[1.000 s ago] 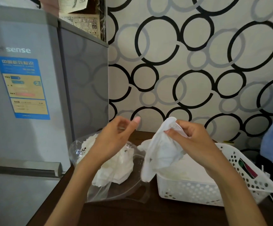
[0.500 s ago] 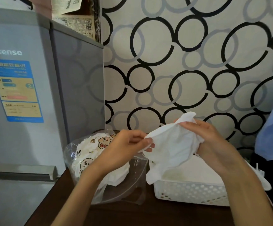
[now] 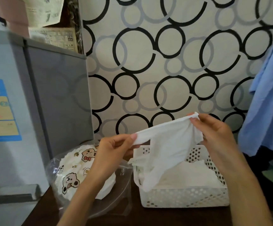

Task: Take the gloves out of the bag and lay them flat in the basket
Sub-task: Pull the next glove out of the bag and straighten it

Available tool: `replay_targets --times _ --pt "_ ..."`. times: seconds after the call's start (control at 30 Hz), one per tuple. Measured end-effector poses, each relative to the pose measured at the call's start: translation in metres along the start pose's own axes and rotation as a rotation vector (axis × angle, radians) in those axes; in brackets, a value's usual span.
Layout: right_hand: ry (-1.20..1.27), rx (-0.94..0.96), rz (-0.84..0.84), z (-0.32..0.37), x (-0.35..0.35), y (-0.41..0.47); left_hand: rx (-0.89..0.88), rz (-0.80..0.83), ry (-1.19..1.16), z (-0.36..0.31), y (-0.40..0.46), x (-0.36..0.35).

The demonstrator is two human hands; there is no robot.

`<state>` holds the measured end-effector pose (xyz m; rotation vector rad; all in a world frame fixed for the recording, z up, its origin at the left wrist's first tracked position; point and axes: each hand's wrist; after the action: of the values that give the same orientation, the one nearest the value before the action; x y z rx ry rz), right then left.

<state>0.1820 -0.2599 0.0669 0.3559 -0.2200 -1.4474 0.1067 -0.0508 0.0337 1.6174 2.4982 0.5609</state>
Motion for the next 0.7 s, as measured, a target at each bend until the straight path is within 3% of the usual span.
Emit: replay_targets --times 0.17,0.4,0.6,0.7 --pt "0.018 0.061 -0.105 0.002 -0.008 0.002 0.066 -0.093 -0.117 -0.003 0.015 -0.027" --pt "-0.462 0.455 -0.257 0.008 -0.007 0.011 0.193 -0.246 -0.194 -0.002 0.033 -0.090" --pt "-0.760 0.586 -0.196 0.032 0.011 0.026 -0.120 -0.445 0.157 -0.002 0.049 -0.105" --pt "-0.688 0.498 -0.120 0.031 0.012 0.025 -0.273 -0.483 0.375 -0.005 0.051 -0.080"
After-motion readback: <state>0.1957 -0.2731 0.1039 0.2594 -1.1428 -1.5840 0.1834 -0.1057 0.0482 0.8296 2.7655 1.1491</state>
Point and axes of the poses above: each hand's wrist, its own y-axis towards the middle knuckle, its own x-axis out of the back of the hand, z = x × y, and after that the axes turned 2 degrees about y, right-handed
